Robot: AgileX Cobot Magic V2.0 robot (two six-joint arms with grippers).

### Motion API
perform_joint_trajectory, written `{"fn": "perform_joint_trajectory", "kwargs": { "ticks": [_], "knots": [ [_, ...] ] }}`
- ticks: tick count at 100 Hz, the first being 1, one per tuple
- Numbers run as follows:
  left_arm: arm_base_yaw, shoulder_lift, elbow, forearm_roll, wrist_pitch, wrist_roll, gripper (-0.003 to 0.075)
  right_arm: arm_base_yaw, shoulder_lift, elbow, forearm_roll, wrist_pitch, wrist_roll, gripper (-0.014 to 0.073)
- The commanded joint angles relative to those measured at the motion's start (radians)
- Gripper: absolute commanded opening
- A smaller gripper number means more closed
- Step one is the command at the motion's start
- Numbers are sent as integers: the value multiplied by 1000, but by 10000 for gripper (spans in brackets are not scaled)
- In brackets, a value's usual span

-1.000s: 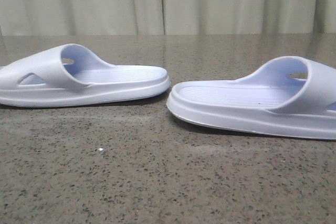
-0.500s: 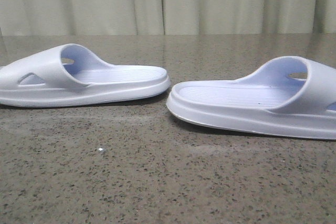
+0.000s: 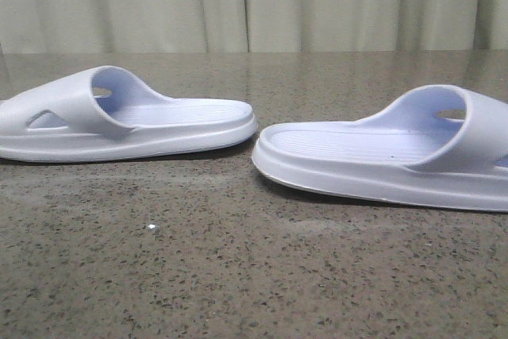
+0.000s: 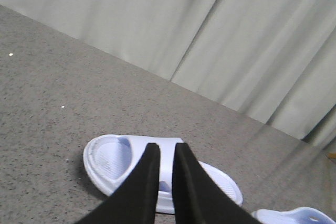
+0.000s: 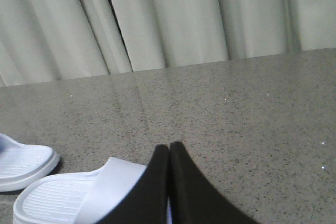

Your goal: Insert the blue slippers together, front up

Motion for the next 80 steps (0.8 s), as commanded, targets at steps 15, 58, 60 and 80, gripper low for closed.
{"fn": "perform_joint_trajectory", "kwargs": {
  "ticks": [15,58,60,80],
  "knots": [
    [-9,225,-216,-20,83,12,15,0,185,-196,51,100,-4,-106],
    [-9,401,-262,-74,117,109,200,0,353,-245,57,172,-4,54],
    [-9,401,-262,-81,120,123,242,0,355,-245,60,172,-4,78],
    [-9,401,-262,-89,125,136,571,0,356,-245,67,170,-4,395]
  ]
}}
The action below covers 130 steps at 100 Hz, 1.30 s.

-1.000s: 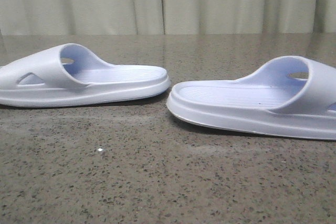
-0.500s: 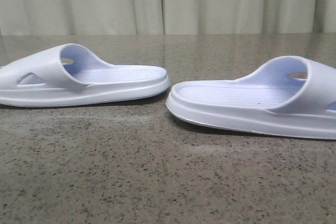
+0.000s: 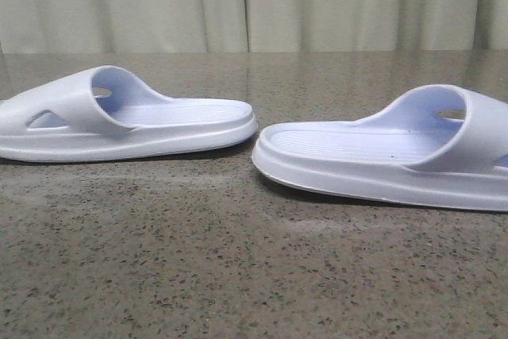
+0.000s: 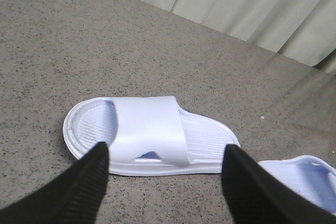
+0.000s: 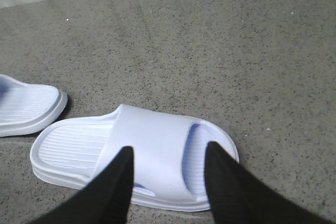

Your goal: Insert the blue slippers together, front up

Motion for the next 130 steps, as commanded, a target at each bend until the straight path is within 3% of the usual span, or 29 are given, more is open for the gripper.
{"fn": "perform_joint_trajectory", "kwargs": {
  "ticks": [1,16,45,90,130],
  "knots": [
    [-9,12,-34,-37,-49,10,575,0,16,-34,17,-61,-4,398],
    [-9,15,2,-46,-67,-7,571,0,16,-34,17,-61,-4,405],
    [-9,112,53,-83,-254,-210,571,0,16,-34,19,-60,-4,405],
    [-9,457,53,-250,-342,-211,571,0,16,-34,46,-58,-4,404],
    [-9,543,53,-327,-372,-209,571,0,16,-34,46,-60,-4,405]
  ]
}}
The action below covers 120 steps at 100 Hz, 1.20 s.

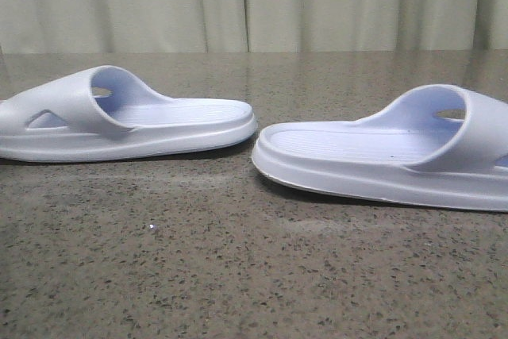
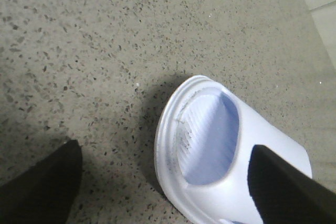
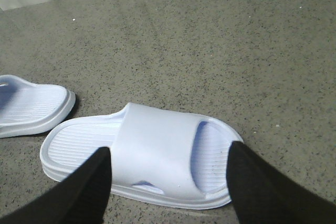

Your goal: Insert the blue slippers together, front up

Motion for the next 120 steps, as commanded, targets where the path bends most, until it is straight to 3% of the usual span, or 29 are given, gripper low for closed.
{"fn": "perform_joint_trajectory", "kwargs": {
  "ticks": [1,79,120],
  "knots": [
    [-9,4,-27,-38,-53,-5,571,0,16,-34,15,-67,-4,405],
    [-9,200,-75,-83,-28,2,571,0,16,-34,15,-73,-4,405],
    [-111,291,-123,-90,-26,4,571,0,16,-34,15,-75,-4,404]
  ]
}}
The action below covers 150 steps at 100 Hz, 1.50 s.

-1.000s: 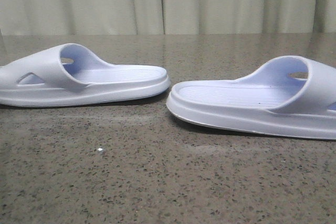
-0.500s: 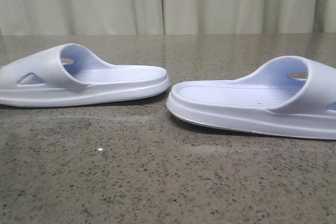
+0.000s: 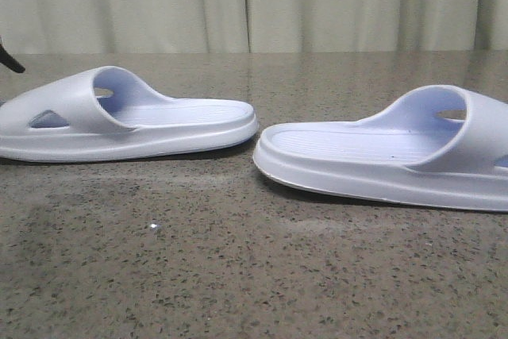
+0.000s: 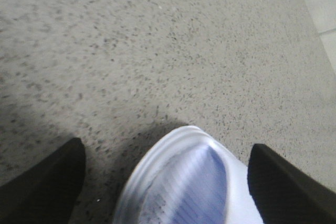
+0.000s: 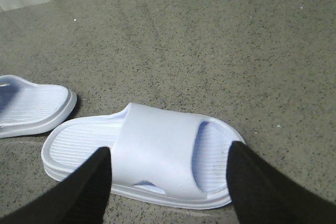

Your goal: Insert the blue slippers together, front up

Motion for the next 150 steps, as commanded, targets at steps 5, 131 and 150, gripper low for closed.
{"fn": "perform_joint_trajectory", "kwargs": {
  "ticks": [5,131,150],
  "knots": [
    [-36,44,-21,-12,92,-14,571,0,16,-34,15,-75,-4,404],
    [-53,59,-34,-5,103,49,16,0,16,-34,18,-61,-4,404],
    [-53,30,-34,-9,101,49,17,0,16,-34,12,-72,-4,404]
  ]
}}
